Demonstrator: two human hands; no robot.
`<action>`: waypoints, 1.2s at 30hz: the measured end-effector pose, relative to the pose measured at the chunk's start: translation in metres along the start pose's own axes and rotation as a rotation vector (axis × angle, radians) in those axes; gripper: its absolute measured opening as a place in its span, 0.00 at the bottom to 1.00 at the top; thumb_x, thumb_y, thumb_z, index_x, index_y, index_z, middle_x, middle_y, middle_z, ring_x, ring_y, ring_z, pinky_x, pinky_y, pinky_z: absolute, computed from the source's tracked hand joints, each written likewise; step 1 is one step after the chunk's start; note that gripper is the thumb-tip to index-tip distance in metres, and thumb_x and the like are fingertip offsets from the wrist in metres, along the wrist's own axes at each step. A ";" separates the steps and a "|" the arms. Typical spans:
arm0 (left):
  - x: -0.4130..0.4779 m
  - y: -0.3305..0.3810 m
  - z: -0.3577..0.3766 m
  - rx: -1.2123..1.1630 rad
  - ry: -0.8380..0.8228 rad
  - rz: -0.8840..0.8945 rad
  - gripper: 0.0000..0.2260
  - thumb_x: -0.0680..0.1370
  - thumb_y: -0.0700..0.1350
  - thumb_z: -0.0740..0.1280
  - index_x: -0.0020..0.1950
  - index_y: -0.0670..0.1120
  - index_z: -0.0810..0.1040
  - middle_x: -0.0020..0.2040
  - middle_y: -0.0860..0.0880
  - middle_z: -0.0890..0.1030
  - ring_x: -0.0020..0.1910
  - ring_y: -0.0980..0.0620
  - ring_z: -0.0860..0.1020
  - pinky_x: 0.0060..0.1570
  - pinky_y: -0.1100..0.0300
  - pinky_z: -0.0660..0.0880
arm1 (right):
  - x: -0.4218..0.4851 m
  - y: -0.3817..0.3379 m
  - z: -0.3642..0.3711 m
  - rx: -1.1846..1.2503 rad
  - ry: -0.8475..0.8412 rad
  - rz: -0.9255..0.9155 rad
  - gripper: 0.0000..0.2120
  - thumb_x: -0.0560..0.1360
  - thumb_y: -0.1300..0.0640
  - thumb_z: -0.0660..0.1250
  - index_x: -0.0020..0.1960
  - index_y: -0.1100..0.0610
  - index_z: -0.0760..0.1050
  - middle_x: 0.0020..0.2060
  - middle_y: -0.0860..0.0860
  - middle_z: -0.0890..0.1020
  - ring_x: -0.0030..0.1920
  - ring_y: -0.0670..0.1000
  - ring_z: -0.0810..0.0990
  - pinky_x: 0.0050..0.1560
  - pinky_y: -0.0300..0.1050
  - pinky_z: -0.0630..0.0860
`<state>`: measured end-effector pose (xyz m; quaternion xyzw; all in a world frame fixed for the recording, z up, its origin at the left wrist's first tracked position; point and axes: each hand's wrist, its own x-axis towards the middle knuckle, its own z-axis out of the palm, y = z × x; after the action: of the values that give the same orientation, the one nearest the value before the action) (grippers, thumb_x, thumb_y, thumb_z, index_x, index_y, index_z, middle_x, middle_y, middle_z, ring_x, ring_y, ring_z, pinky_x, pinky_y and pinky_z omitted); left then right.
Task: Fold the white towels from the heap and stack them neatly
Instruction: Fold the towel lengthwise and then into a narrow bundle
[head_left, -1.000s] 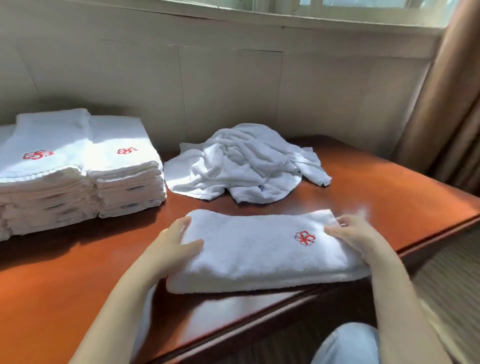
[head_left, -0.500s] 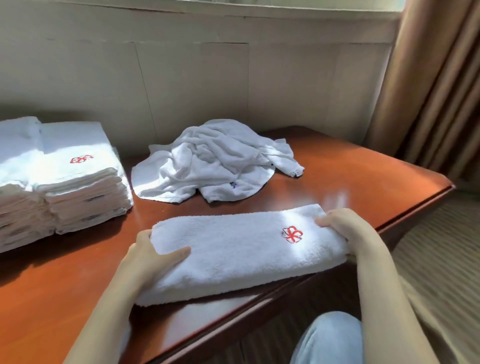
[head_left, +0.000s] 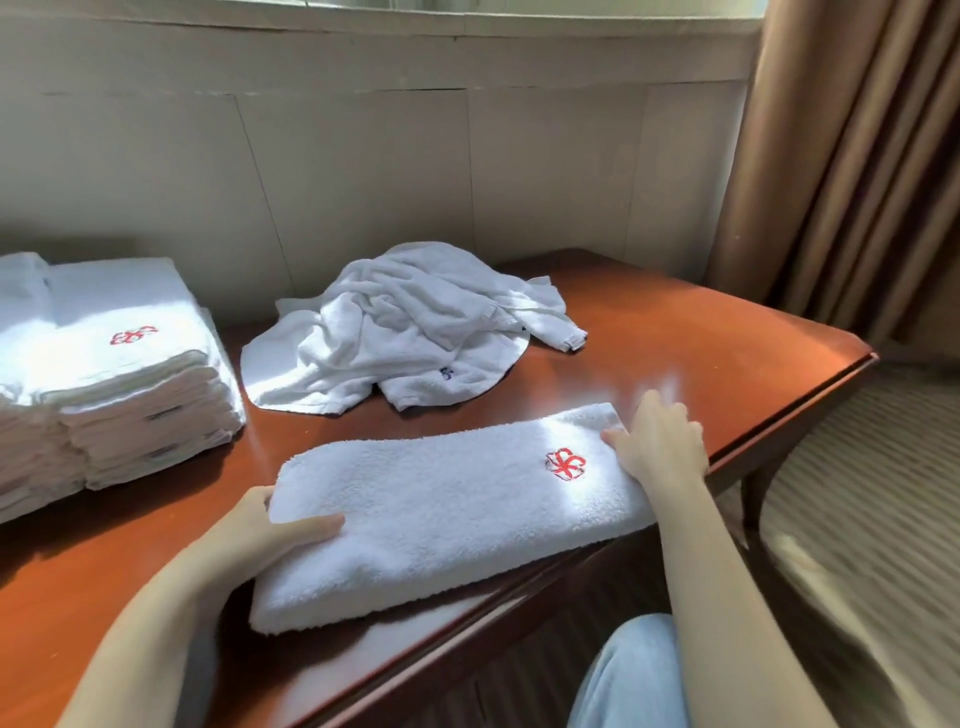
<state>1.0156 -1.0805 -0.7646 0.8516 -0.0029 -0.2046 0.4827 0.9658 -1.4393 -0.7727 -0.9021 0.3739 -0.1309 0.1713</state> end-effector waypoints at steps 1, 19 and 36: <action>-0.004 0.000 -0.002 -0.036 -0.055 0.000 0.39 0.51 0.56 0.79 0.60 0.50 0.75 0.49 0.51 0.85 0.46 0.51 0.84 0.44 0.54 0.79 | -0.005 -0.007 0.001 -0.010 0.090 -0.051 0.15 0.76 0.53 0.66 0.60 0.58 0.69 0.57 0.58 0.74 0.58 0.61 0.71 0.57 0.52 0.69; -0.016 -0.010 0.022 -0.778 0.365 0.030 0.39 0.74 0.39 0.69 0.77 0.56 0.49 0.67 0.49 0.68 0.57 0.46 0.75 0.54 0.54 0.74 | -0.043 -0.160 0.017 -0.208 -0.859 -0.707 0.24 0.73 0.46 0.69 0.63 0.55 0.66 0.45 0.47 0.78 0.41 0.48 0.74 0.42 0.42 0.71; -0.043 0.000 -0.032 -0.578 0.235 0.360 0.27 0.62 0.35 0.71 0.58 0.53 0.79 0.53 0.55 0.83 0.50 0.53 0.82 0.47 0.60 0.79 | -0.052 -0.158 0.039 0.972 -1.266 -0.666 0.29 0.71 0.71 0.69 0.63 0.42 0.77 0.61 0.45 0.80 0.61 0.48 0.79 0.58 0.42 0.77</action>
<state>0.9872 -1.0454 -0.7358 0.6835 -0.0396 -0.0094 0.7288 1.0443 -1.2890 -0.7496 -0.6944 -0.1732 0.2075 0.6669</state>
